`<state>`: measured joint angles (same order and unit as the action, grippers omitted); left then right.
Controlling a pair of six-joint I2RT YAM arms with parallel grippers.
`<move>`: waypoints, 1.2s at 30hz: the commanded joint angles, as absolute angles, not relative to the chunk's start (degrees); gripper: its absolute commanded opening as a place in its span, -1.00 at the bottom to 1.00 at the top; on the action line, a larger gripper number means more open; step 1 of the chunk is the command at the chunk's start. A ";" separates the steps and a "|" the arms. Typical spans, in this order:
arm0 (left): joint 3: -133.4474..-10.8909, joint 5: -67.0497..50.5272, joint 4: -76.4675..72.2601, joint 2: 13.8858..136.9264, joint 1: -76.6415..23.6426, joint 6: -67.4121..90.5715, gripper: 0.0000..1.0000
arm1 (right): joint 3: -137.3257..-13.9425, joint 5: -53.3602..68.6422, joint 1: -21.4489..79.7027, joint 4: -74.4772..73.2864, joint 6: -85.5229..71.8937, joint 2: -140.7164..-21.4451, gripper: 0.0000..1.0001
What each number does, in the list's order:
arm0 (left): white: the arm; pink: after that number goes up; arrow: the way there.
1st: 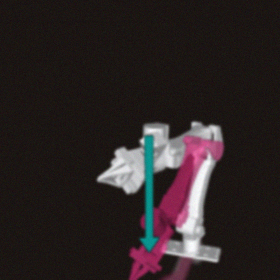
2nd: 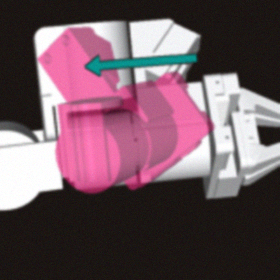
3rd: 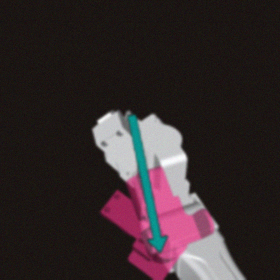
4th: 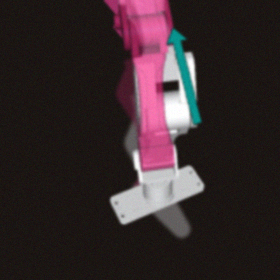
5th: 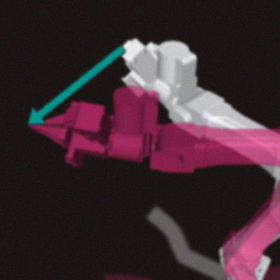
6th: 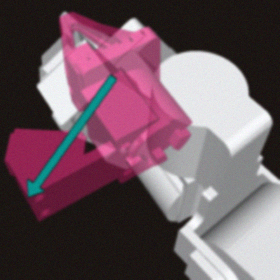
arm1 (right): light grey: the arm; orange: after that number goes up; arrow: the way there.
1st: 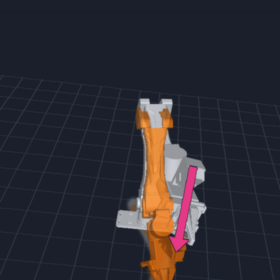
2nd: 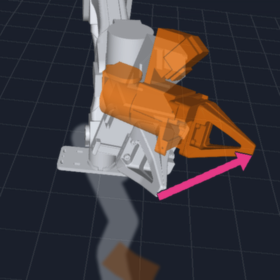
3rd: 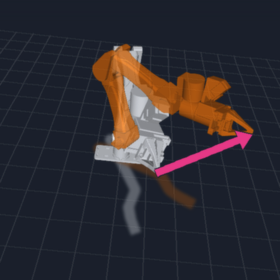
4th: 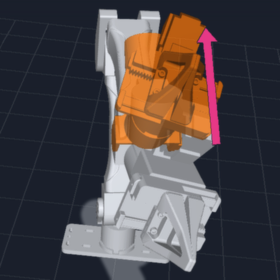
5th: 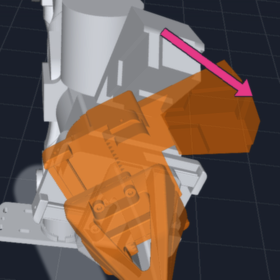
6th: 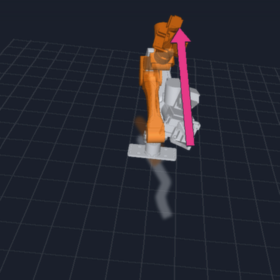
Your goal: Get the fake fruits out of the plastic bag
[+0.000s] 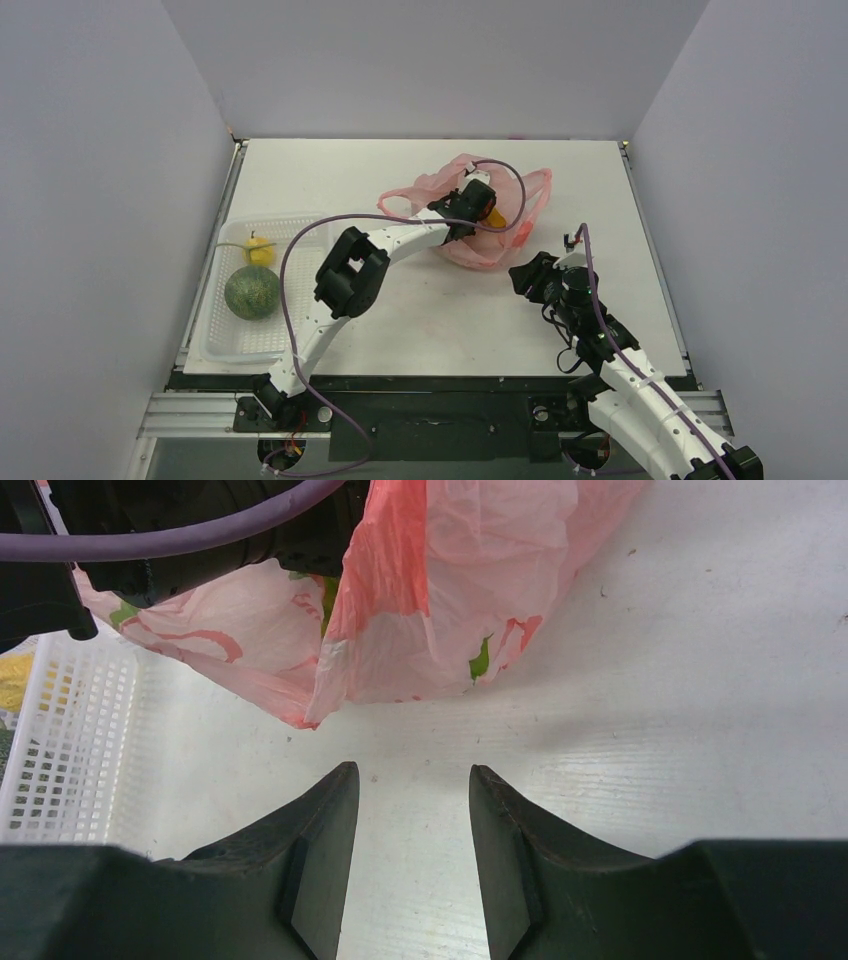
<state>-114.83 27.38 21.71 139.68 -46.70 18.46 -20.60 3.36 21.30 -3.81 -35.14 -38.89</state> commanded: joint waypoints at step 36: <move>-102.82 -7.28 15.08 101.75 -39.78 26.41 -1.00 | -21.80 2.21 20.16 -2.68 -34.75 -37.95 -0.18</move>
<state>-106.94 -2.35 16.23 111.46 -42.39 23.83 -20.60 3.22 20.38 -3.99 -35.14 -38.50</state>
